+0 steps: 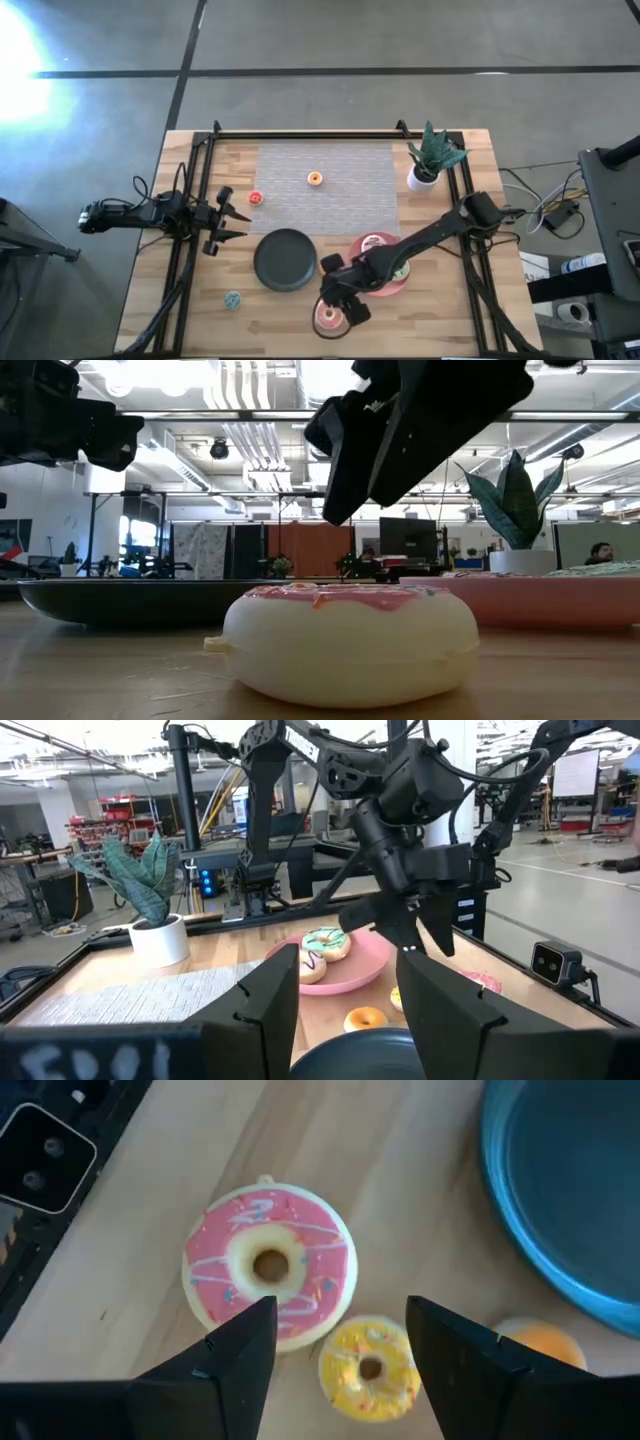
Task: Pick & Place donuts
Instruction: Put the large pink donut on the pink plate, then put the small orange donut on the black plate
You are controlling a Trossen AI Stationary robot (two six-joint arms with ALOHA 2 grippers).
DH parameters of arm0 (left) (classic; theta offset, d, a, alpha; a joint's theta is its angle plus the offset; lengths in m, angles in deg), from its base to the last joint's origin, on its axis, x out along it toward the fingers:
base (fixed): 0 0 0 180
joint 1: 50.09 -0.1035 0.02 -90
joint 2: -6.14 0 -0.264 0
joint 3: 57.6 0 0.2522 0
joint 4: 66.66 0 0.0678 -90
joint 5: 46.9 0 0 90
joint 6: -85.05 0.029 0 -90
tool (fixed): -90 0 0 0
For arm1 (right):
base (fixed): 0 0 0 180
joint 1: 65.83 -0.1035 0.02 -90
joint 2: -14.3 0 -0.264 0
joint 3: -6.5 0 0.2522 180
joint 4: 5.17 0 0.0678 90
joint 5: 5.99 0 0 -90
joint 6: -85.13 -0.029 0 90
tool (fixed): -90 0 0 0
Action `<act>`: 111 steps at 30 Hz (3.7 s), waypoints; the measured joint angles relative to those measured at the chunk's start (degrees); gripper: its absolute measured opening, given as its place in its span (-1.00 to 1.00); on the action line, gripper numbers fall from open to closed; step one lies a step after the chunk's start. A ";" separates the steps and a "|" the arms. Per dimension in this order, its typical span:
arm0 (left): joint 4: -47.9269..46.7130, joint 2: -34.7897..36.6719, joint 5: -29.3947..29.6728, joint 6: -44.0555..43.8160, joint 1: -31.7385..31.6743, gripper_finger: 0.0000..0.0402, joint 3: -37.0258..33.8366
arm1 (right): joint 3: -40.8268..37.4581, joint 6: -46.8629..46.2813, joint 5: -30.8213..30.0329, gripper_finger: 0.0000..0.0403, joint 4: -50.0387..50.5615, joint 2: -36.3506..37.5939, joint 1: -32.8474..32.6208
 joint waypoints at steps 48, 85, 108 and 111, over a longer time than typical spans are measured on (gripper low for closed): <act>-0.01 -0.07 0.01 0.00 0.00 -0.28 0.00 | -1.34 -4.20 11.12 0.06 -11.39 -8.19 2.40; -0.01 -0.07 0.02 0.01 0.00 -0.28 0.00 | -25.45 -47.75 -7.68 -0.38 8.58 17.27 1.10; 24.36 -0.28 0.77 -39.02 0.13 -0.28 0.00 | -15.57 -43.67 -23.76 0.10 14.48 21.55 6.81; 34.32 -0.21 4.92 -52.05 0.13 -0.28 -0.02 | -15.27 -43.72 -24.57 0.10 12.82 21.55 7.89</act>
